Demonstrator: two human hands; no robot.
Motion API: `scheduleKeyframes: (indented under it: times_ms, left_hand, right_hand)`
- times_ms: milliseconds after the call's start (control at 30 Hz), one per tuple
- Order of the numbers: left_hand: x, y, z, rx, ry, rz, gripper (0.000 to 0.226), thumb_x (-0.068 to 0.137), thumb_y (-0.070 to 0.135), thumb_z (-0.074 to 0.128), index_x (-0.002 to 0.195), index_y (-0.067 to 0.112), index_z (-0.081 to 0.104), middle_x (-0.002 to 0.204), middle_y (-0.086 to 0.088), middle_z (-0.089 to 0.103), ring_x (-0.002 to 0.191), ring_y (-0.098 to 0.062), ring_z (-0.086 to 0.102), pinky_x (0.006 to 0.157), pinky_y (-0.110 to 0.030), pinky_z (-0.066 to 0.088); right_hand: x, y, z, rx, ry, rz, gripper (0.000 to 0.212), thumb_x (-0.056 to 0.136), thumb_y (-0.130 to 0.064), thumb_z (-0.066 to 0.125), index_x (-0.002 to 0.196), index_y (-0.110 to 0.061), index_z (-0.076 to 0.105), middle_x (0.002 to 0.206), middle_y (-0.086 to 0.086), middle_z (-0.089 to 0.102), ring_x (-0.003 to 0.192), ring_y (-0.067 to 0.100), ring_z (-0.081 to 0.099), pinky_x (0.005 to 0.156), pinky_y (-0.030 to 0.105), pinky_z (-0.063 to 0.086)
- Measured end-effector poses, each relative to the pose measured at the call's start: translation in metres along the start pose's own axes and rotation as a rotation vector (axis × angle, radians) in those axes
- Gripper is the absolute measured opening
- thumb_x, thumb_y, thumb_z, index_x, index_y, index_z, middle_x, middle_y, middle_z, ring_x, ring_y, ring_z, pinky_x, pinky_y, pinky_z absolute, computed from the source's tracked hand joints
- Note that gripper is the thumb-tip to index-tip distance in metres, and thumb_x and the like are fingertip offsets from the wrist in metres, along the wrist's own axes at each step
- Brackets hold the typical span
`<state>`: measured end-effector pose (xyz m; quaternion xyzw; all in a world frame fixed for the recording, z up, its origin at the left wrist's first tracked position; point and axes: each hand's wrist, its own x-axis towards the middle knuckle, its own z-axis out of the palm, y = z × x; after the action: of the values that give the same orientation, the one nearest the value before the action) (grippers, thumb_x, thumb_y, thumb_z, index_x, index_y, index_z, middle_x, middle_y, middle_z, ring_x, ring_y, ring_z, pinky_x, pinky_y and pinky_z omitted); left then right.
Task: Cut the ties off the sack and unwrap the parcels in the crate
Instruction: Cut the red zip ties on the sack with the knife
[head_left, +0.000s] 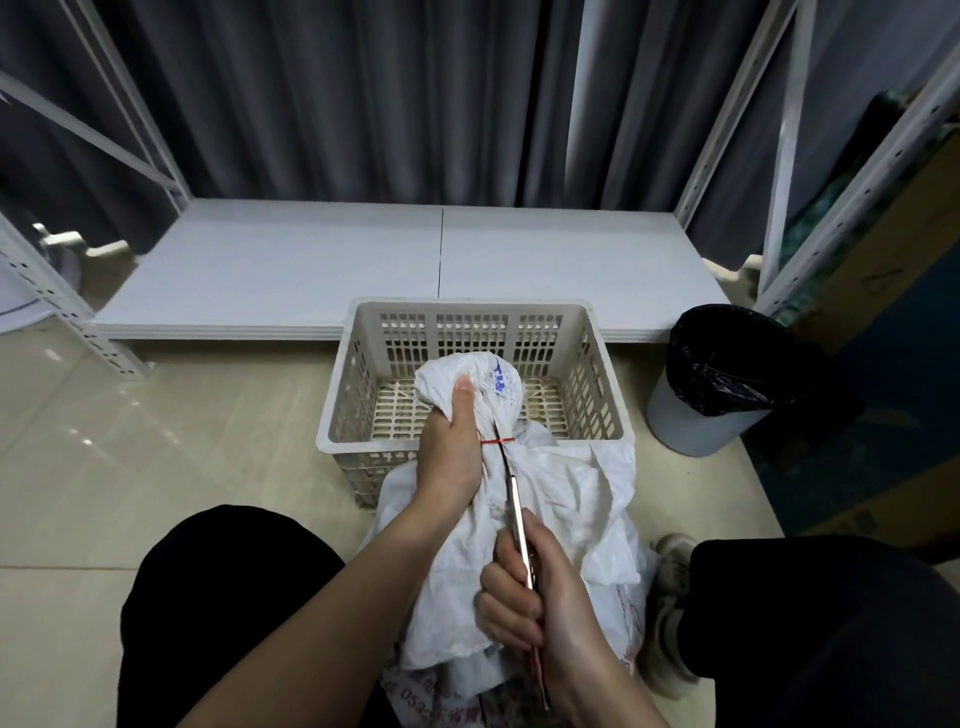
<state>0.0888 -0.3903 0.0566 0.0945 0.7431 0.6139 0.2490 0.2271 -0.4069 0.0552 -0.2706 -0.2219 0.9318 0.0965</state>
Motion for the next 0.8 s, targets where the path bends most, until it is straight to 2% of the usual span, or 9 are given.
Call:
scheduleKeyframes:
  times_ms: [100, 233, 333, 433, 500, 533, 600, 733, 800]
  left_hand:
    - [-0.001, 0.002, 0.0, 0.017, 0.003, 0.014, 0.053, 0.095, 0.057, 0.036, 0.076, 0.017, 0.063, 0.069, 0.0, 0.064, 0.072, -0.019, 0.061, 0.074, -0.034, 0.046]
    - [-0.007, 0.0, 0.002, 0.05, -0.038, 0.036, 0.075, 0.079, 0.075, 0.029, 0.07, 0.008, 0.061, 0.059, -0.004, 0.058, 0.061, -0.022, 0.057, 0.069, -0.043, 0.048]
    - [-0.009, -0.002, 0.003, 0.055, -0.015, 0.084, 0.062, 0.092, 0.064, 0.03, 0.057, 0.016, 0.048, 0.051, 0.001, 0.048, 0.055, -0.02, 0.049, 0.064, -0.04, 0.044]
    - [-0.009, -0.002, 0.003, 0.1, -0.027, 0.057, 0.062, 0.095, 0.06, 0.028, 0.054, 0.016, 0.043, 0.048, 0.001, 0.044, 0.052, -0.019, 0.046, 0.061, -0.036, 0.039]
    - [-0.006, -0.001, 0.003, 0.086, -0.059, 0.001, 0.063, 0.096, 0.059, 0.027, 0.063, 0.013, 0.056, 0.059, -0.002, 0.058, 0.061, -0.021, 0.056, 0.07, -0.035, 0.045]
    - [-0.003, -0.002, 0.003, 0.074, -0.069, -0.039, 0.063, 0.096, 0.058, 0.028, 0.077, 0.01, 0.065, 0.072, -0.006, 0.066, 0.073, -0.023, 0.062, 0.077, -0.036, 0.048]
    - [0.002, -0.001, 0.004, 0.039, -0.071, -0.113, 0.058, 0.098, 0.054, 0.029, 0.095, 0.009, 0.067, 0.09, -0.01, 0.07, 0.089, -0.024, 0.064, 0.084, -0.034, 0.048]
    - [0.007, -0.003, 0.005, -0.03, -0.07, -0.165, 0.051, 0.098, 0.049, 0.035, 0.097, 0.01, 0.068, 0.097, -0.01, 0.071, 0.093, -0.025, 0.065, 0.088, -0.034, 0.049]
    - [0.007, -0.003, 0.005, -0.028, -0.083, -0.172, 0.047, 0.098, 0.048, 0.035, 0.087, 0.014, 0.065, 0.091, -0.007, 0.069, 0.085, -0.021, 0.064, 0.077, -0.03, 0.047]
  right_hand:
    - [-0.002, 0.001, 0.002, -0.004, 0.017, -0.026, 0.054, 0.092, -0.041, 0.038, 0.045, -0.014, 0.033, 0.031, -0.003, 0.018, 0.02, 0.007, 0.018, 0.031, 0.009, 0.01]
    - [0.0, -0.003, 0.003, 0.013, 0.024, -0.057, 0.059, 0.097, -0.039, 0.031, 0.043, -0.015, 0.036, 0.029, -0.003, 0.02, 0.019, 0.007, 0.02, 0.031, 0.009, 0.011]
    - [0.003, -0.007, 0.004, 0.018, 0.015, -0.077, 0.062, 0.098, -0.037, 0.027, 0.041, -0.015, 0.038, 0.029, -0.003, 0.022, 0.019, 0.007, 0.021, 0.029, 0.008, 0.014]
    - [0.004, -0.005, 0.006, -0.046, 0.043, -0.129, 0.056, 0.094, -0.037, 0.033, 0.043, -0.016, 0.036, 0.031, -0.002, 0.02, 0.021, 0.007, 0.018, 0.029, 0.009, 0.011]
    - [0.007, -0.002, 0.005, -0.084, 0.059, -0.159, 0.052, 0.092, -0.039, 0.035, 0.045, -0.016, 0.035, 0.032, -0.002, 0.02, 0.022, 0.008, 0.017, 0.03, 0.011, 0.009]
    - [0.007, 0.0, 0.005, -0.12, 0.073, -0.174, 0.051, 0.091, -0.039, 0.035, 0.046, -0.016, 0.035, 0.033, -0.001, 0.019, 0.023, 0.009, 0.016, 0.032, 0.013, 0.007]
    - [0.008, 0.002, 0.002, -0.204, 0.101, -0.202, 0.049, 0.09, -0.041, 0.038, 0.047, -0.017, 0.034, 0.036, -0.001, 0.018, 0.027, 0.009, 0.012, 0.035, 0.018, 0.003]
    - [0.009, 0.004, -0.005, -0.331, 0.098, -0.258, 0.047, 0.087, -0.045, 0.046, 0.052, -0.016, 0.033, 0.041, -0.001, 0.016, 0.035, 0.01, 0.006, 0.036, 0.022, 0.003]
    - [0.01, 0.005, -0.006, -0.328, 0.089, -0.264, 0.046, 0.085, -0.045, 0.045, 0.053, -0.015, 0.033, 0.041, -0.001, 0.016, 0.035, 0.009, 0.007, 0.037, 0.022, 0.003]
